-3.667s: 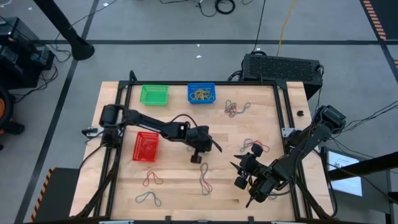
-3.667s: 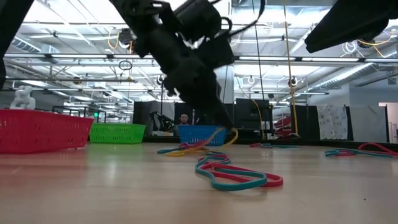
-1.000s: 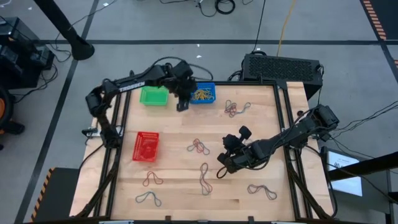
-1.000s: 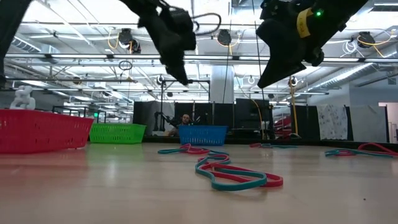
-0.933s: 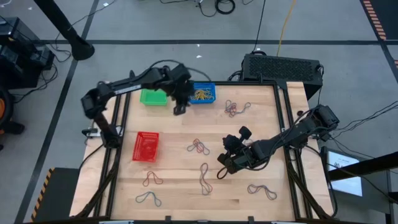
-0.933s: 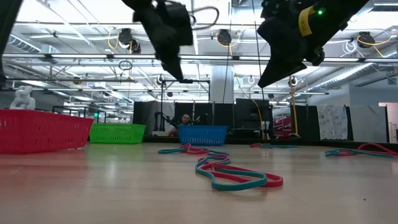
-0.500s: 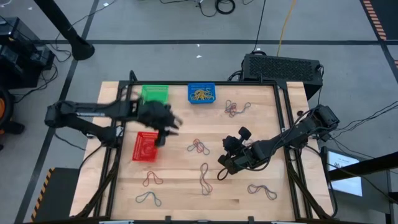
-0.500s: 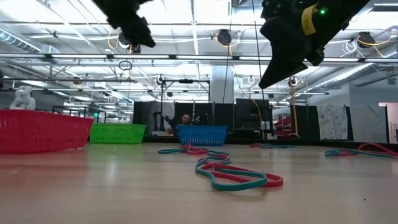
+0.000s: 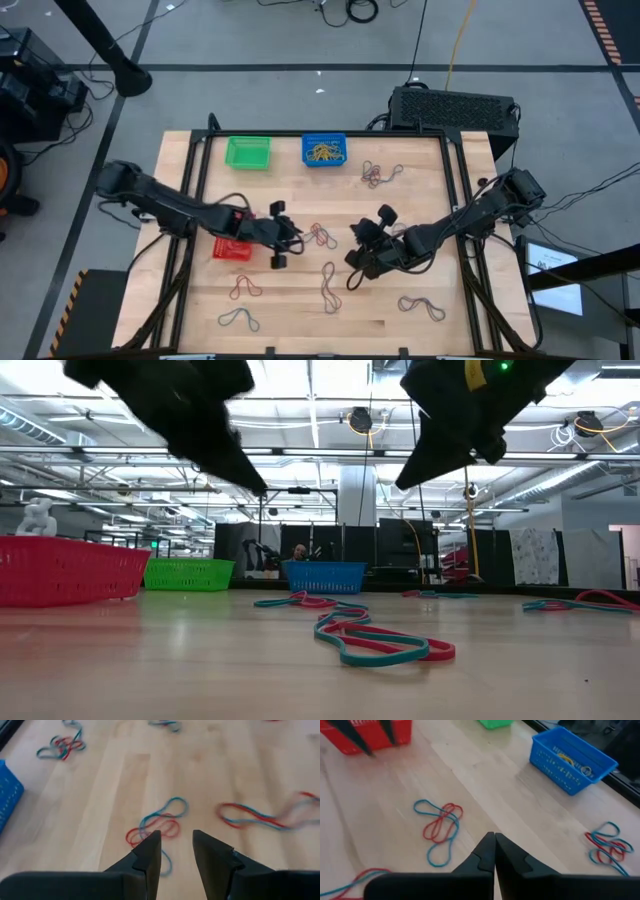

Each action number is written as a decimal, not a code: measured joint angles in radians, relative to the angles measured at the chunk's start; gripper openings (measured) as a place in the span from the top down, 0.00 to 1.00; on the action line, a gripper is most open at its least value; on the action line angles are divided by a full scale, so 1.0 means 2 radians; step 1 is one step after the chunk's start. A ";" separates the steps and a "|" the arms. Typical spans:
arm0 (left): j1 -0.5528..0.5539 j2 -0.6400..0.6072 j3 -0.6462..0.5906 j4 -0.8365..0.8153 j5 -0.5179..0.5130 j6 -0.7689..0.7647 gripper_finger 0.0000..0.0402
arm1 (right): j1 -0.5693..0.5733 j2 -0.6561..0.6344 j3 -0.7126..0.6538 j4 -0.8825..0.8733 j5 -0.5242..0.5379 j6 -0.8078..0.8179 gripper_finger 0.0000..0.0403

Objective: Sort rubber bands into baskets
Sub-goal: Put the blue rubber band into the red bin

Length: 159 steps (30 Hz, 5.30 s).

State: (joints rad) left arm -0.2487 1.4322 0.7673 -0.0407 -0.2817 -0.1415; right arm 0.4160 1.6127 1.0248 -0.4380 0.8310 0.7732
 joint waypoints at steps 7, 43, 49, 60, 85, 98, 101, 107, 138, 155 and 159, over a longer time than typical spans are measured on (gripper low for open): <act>0.040 0.102 0.000 0.084 -0.004 -0.019 0.70 | 0.000 0.000 0.000 0.020 -0.011 -0.008 1.00; 0.081 0.176 0.004 0.062 0.080 -0.066 0.70 | 0.000 0.000 0.000 0.020 -0.026 -0.030 1.00; 0.081 0.167 0.004 0.054 0.087 -0.041 0.82 | 0.000 0.000 0.000 0.020 -0.026 -0.030 1.00; 0.078 0.105 0.029 -0.031 0.075 0.029 0.99 | 0.000 0.000 0.000 0.022 -0.026 -0.030 1.00; 0.051 -0.118 0.094 -0.189 0.033 0.122 1.00 | 0.000 0.000 0.000 0.018 -0.026 -0.030 1.00; 0.036 -0.241 0.103 -0.531 0.021 -0.141 1.00 | 0.000 0.000 0.000 0.035 -0.039 -0.031 1.00; 0.027 -0.244 0.095 -0.569 0.016 -0.181 1.00 | 0.000 0.000 0.000 0.036 -0.039 -0.032 1.00; 0.025 -0.244 0.069 -0.605 0.004 -0.237 1.00 | 0.000 0.000 0.000 0.036 -0.039 -0.028 1.00; 0.025 -0.210 0.049 -0.563 0.085 -0.187 0.95 | 0.000 0.000 0.000 0.034 -0.039 -0.030 1.00; 0.023 -0.174 0.049 -0.509 0.131 -0.089 0.76 | 0.000 0.000 0.000 0.033 -0.039 -0.032 1.00; 0.011 -0.174 0.045 -0.422 0.133 -0.044 0.76 | 0.000 0.000 0.000 0.025 -0.064 -0.038 1.00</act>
State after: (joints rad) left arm -0.2269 1.0847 0.8573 -0.8841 -0.0147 -0.2289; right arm 0.4160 1.6131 1.0248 -0.3874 0.7036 0.6971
